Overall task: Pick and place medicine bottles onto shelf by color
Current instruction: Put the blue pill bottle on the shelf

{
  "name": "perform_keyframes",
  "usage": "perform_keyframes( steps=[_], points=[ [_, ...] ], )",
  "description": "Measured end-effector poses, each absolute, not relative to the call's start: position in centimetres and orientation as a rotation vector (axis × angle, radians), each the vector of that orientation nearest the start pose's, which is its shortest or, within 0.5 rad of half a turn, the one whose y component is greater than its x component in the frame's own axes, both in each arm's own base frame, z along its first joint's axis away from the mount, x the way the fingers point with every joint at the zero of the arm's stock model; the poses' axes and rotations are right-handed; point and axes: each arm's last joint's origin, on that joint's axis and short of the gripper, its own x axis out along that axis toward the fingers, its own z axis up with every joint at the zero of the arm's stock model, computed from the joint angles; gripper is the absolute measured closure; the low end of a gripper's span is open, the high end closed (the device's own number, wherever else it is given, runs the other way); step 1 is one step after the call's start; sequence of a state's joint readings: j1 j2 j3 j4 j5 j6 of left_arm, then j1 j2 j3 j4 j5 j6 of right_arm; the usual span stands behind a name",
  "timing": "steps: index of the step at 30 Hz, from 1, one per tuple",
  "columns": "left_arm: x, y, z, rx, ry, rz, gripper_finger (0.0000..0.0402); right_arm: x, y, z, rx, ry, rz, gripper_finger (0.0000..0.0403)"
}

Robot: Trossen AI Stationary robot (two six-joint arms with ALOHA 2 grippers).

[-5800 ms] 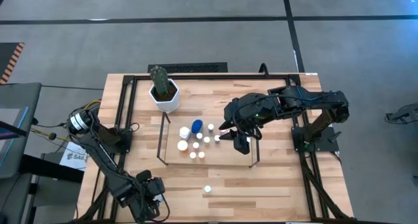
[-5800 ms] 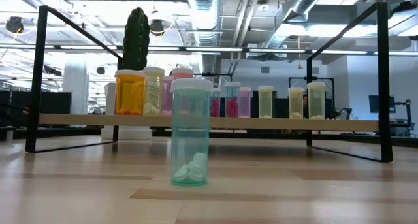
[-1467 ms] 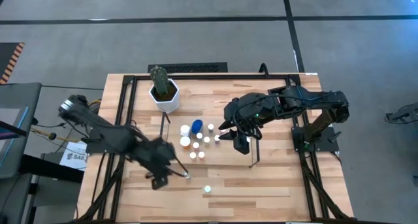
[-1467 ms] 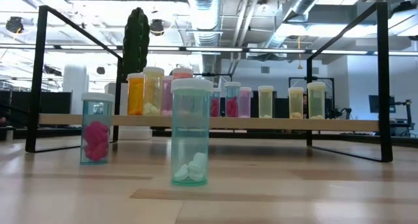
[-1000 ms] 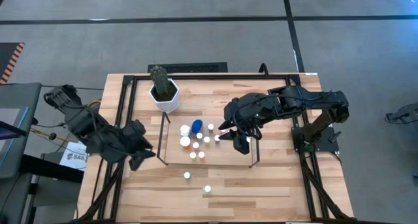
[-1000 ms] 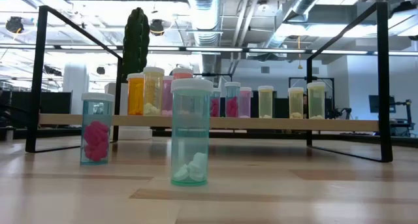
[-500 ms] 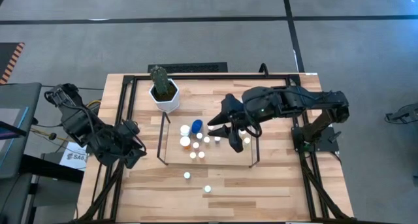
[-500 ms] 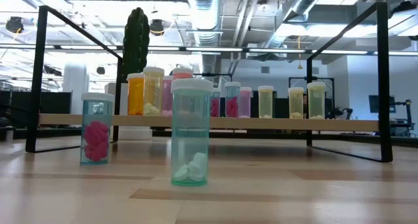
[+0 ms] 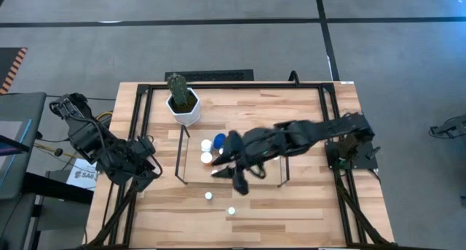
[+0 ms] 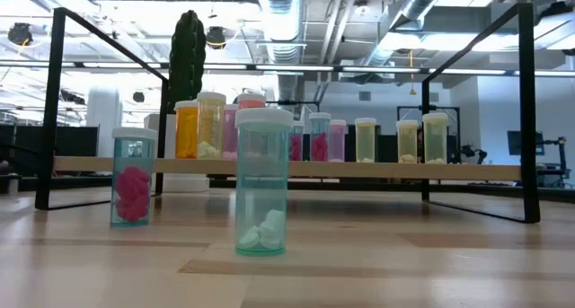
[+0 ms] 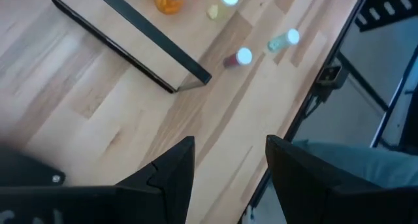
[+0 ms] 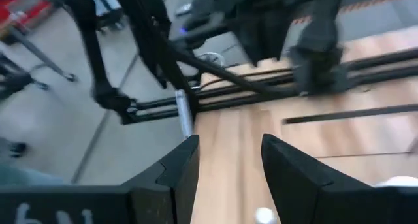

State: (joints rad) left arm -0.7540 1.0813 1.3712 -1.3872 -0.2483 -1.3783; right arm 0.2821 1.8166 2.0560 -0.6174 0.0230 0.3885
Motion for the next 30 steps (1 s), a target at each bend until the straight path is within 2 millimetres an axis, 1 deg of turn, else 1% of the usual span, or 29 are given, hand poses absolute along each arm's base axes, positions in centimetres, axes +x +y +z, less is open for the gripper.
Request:
perform_keyframes(
  steps=[2, 4, 6, 9, 11, 12, 13, 14, 18, 19, 20, 22, 23, 25, 26, 27, 28, 30],
  points=[
    [11.9, -10.2, 37.9, -0.689, 1.057, 0.255, 0.0228, 39.7, 11.5, 43.0, 0.371, 0.419, 0.212, 0.0217],
    [11.9, -10.2, 37.8, -0.665, 1.065, 0.246, 0.0228, 40.4, 11.5, 42.5, 0.430, 0.440, 0.242, 0.0217],
    [11.8, -10.1, 37.8, -0.643, 1.075, 0.245, 0.0228, 41.2, 11.2, 42.1, 0.559, 0.459, 0.218, 0.0217],
    [11.7, -10.1, 37.7, -0.625, 1.103, 0.221, 0.0228, 41.8, 10.5, 40.4, 0.739, 0.584, 0.142, 0.0217],
    [11.6, -10.1, 37.7, -0.600, 1.123, 0.209, 0.0228, 42.3, 10.2, 39.0, 0.787, 0.669, 0.103, 0.0217],
    [11.6, -10.1, 37.7, -0.589, 1.126, 0.202, 0.0228, 42.2, 10.1, 38.4, 0.784, 0.724, 0.078, 0.0217],
    [11.6, -10.1, 37.7, -0.578, 1.126, 0.194, 0.0228, 42.1, 10.4, 37.6, 0.764, 0.775, 0.064, 0.0217],
    [11.6, -10.1, 37.7, -0.567, 1.126, 0.188, 0.0228, 42.7, 10.7, 36.7, 0.726, 0.791, 0.072, 0.0217],
    [11.5, -10.0, 37.6, -0.528, 1.135, 0.180, 0.0228, 43.9, 12.6, 33.7, 0.463, 0.826, 0.138, 0.0217],
    [11.4, -10.0, 37.6, -0.523, 1.139, 0.184, 0.0228, 44.6, 13.1, 33.5, 0.411, 0.770, 0.175, 0.0217],
    [11.4, -9.9, 37.5, -0.517, 1.146, 0.189, 0.0228, 44.7, 13.6, 33.4, 0.349, 0.752, 0.195, 0.0217],
    [11.3, -9.8, 37.5, -0.509, 1.154, 0.196, 0.0228, 44.9, 14.4, 32.4, 0.238, 0.768, 0.224, 0.0217],
    [11.2, -9.8, 37.5, -0.506, 1.158, 0.200, 0.0228, 45.4, 14.7, 32.1, 0.208, 0.737, 0.240, 0.0217],
    [11.2, -9.8, 37.4, -0.505, 1.163, 0.207, 0.0228, 45.6, 15.1, 30.6, 0.139, 0.777, 0.254, 0.0217],
    [11.2, -9.7, 37.4, -0.508, 1.163, 0.209, 0.0228, 46.0, 15.3, 29.5, 0.107, 0.803, 0.258, 0.0217],
    [11.2, -9.7, 37.4, -0.506, 1.165, 0.209, 0.0228, 46.6, 15.4, 29.0, 0.090, 0.767, 0.270, 0.0217],
    [11.1, -9.8, 37.4, -0.504, 1.167, 0.208, 0.0228, 46.9, 15.5, 28.6, 0.062, 0.765, 0.271, 0.0217],
    [11.0, -9.8, 37.4, -0.498, 1.169, 0.205, 0.0228, 47.2, 15.7, 27.2, 0.027, 0.800, 0.265, 0.0217]
  ],
)
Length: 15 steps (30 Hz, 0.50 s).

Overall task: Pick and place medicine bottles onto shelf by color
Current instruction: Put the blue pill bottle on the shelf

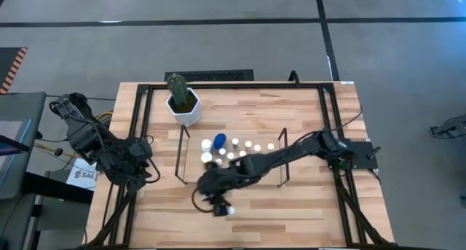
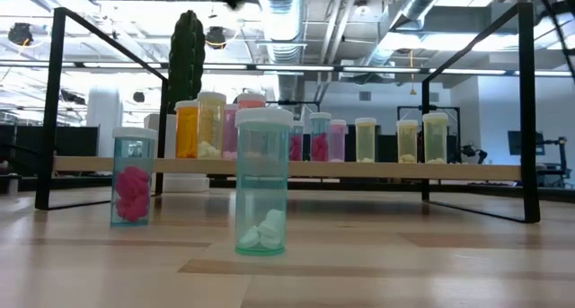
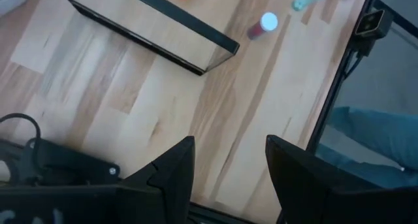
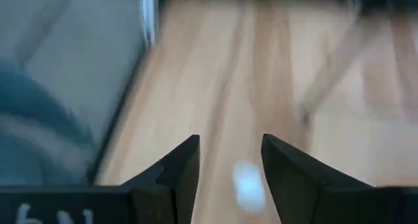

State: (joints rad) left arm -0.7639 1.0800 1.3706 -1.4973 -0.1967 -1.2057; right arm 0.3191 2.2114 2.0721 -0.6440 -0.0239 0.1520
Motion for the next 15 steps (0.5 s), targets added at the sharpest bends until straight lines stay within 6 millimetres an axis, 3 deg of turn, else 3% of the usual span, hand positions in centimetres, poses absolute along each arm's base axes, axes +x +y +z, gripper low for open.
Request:
perform_keyframes(
  steps=[6, 15],
  points=[
    [10.8, -10.0, 37.4, -0.514, 1.176, 0.211, 0.0228, 49.1, 17.3, 23.8, 0.018, 0.749, 0.282, 0.0217],
    [10.1, -10.5, 37.4, -0.508, 1.160, 0.218, 0.0228, 48.7, 19.0, 23.3, -0.077, 0.718, 0.156, 0.0217]
  ],
)
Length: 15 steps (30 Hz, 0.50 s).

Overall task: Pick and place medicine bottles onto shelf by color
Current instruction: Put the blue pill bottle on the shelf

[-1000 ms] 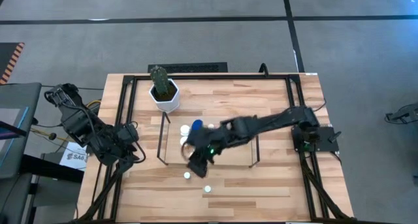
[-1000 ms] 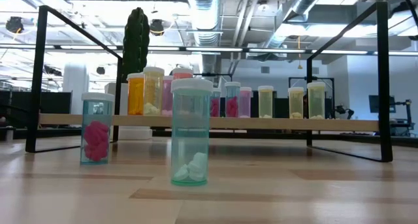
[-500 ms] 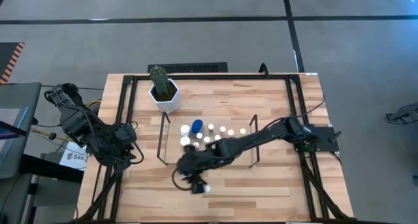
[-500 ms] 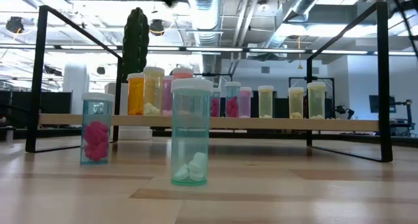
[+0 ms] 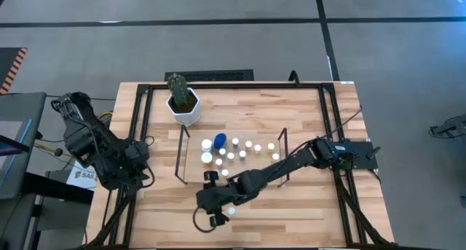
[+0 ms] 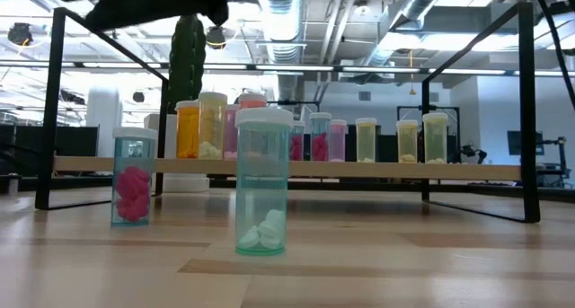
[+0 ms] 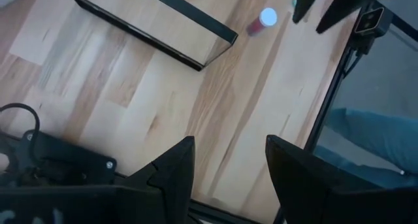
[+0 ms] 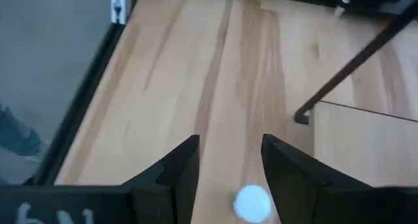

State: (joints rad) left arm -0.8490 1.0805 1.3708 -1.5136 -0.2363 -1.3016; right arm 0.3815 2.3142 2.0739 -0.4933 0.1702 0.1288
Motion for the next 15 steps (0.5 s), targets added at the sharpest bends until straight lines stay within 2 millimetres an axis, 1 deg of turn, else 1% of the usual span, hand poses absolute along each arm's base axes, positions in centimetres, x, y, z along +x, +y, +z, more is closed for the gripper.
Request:
perform_keyframes(
  steps=[2, 10, 15],
  points=[
    [10.1, -10.5, 37.4, -0.504, 1.153, 0.217, 0.0228, 48.6, 19.0, 23.4, -0.082, 0.723, 0.145, 0.0217],
    [10.1, -10.5, 37.4, -0.526, 1.144, 0.234, 0.0228, 47.8, 17.9, 22.3, -0.074, 0.881, 0.095, 0.0217],
    [10.2, -10.5, 37.4, -0.537, 1.125, 0.255, 0.0228, 47.5, 18.0, 22.1, -0.087, 0.904, 0.097, 0.0217]
  ],
)
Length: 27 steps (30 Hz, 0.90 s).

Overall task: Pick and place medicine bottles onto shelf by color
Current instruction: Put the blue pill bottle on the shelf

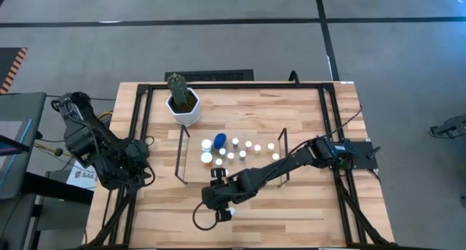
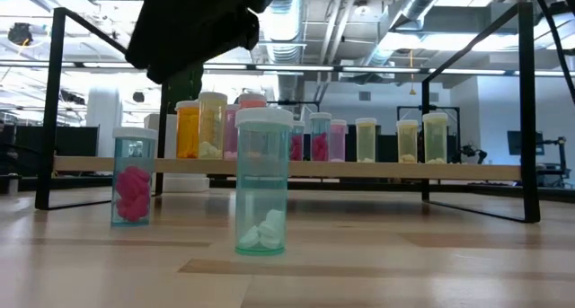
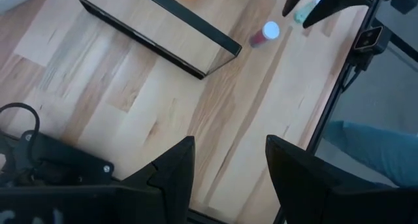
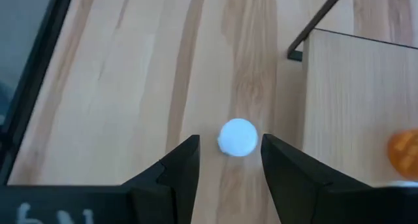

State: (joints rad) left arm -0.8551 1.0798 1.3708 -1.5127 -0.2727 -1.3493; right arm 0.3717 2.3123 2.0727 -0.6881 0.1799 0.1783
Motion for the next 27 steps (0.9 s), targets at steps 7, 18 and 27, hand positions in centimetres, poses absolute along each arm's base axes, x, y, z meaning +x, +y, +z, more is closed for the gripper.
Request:
perform_keyframes(
  steps=[7, 18, 27],
  points=[
    [10.2, -10.5, 37.4, -0.548, 1.120, 0.265, 0.0228, 47.2, 17.7, 20.4, -0.105, 0.955, 0.090, 0.0229],
    [10.2, -10.4, 37.4, -0.551, 1.099, 0.281, 0.0228, 47.3, 17.8, 20.3, 0.015, 0.937, 0.040, 0.0235],
    [10.2, -10.4, 37.4, -0.550, 1.097, 0.282, 0.0228, 47.5, 17.6, 20.3, 0.021, 0.929, 0.048, 0.0181]
  ],
)
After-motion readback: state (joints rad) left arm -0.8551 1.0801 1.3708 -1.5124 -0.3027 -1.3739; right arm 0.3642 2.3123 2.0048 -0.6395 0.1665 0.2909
